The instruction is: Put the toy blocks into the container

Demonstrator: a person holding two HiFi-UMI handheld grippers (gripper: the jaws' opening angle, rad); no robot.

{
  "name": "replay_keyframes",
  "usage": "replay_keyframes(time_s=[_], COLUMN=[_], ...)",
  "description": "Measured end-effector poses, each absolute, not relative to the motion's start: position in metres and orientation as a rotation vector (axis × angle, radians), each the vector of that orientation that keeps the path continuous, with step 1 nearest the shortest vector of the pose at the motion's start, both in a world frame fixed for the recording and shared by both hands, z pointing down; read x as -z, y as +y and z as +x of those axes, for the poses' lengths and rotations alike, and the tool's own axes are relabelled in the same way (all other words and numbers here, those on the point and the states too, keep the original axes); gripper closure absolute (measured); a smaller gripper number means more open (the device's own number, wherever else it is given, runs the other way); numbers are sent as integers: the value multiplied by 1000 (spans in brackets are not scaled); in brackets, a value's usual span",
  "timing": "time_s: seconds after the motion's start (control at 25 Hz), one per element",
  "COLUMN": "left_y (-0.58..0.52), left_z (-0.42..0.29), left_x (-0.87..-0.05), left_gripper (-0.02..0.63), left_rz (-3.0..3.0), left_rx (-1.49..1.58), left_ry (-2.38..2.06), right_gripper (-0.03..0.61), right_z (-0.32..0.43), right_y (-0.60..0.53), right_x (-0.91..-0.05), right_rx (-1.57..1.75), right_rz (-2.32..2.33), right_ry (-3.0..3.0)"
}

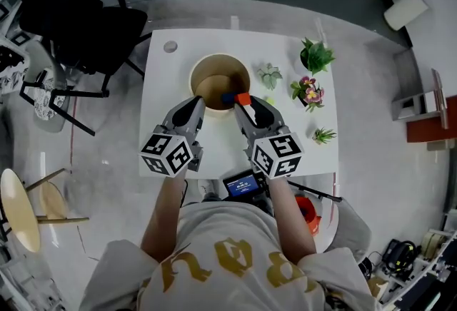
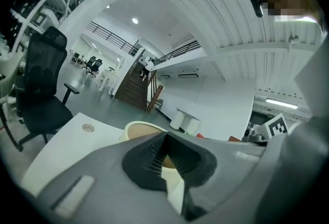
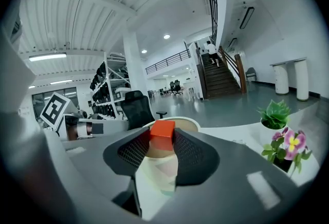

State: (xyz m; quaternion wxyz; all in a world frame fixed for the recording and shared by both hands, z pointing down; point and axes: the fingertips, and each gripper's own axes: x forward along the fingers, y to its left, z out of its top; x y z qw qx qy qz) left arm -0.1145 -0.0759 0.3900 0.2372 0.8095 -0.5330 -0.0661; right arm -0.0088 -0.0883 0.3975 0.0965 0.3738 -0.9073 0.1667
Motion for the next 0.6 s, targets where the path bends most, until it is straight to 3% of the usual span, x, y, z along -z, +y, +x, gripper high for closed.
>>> replay_keyframes(time_s=[0.6], left_y=[-84], left_z=[-114], left_x=[-403], left_gripper=[612], left_rz=[2187], left_rx=[173], left_ry=[-1462], right_gripper=[399], right_z=[-17], right_y=[-98], right_x=[-416], right_rx=[-407], right_rz=[1052], right_ry=[-2629])
